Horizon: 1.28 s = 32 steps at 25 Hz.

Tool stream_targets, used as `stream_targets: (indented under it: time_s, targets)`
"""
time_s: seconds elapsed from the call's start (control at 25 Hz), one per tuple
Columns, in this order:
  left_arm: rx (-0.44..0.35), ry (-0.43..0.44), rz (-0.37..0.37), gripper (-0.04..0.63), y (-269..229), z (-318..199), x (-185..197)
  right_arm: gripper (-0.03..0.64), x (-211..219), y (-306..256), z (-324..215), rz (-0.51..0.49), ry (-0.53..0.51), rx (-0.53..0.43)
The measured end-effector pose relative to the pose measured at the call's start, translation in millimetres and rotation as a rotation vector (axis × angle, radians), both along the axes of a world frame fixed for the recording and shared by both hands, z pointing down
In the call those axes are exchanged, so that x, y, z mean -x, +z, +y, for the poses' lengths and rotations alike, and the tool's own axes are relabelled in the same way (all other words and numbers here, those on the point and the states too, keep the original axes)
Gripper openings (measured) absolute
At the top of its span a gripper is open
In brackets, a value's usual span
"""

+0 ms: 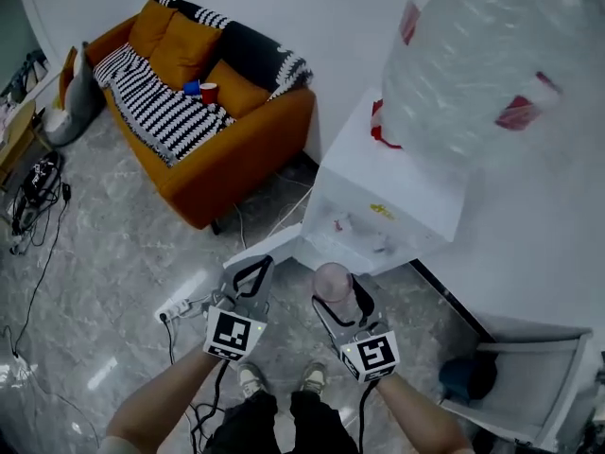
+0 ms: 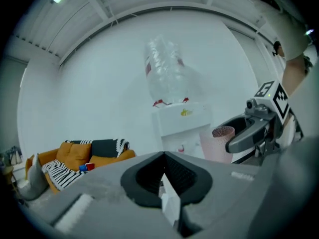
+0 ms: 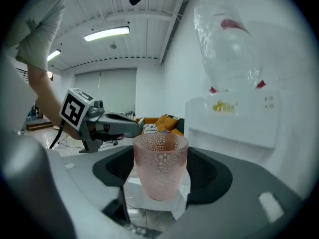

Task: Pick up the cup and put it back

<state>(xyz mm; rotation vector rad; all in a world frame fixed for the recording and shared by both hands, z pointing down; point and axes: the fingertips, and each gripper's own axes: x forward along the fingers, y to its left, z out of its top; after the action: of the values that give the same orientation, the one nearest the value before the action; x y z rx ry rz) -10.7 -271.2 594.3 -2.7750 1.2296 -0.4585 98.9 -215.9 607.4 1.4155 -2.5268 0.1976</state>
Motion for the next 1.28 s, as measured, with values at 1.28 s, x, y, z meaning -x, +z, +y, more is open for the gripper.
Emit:
stream_targets:
  time_s: [1.28]
  targets:
    - [-0.115,-0.069,0.155,0.002,-375.7,118.6,15.1,0.336,-20.9,-420.6,94.7,-0.057,0.007,-0.282]
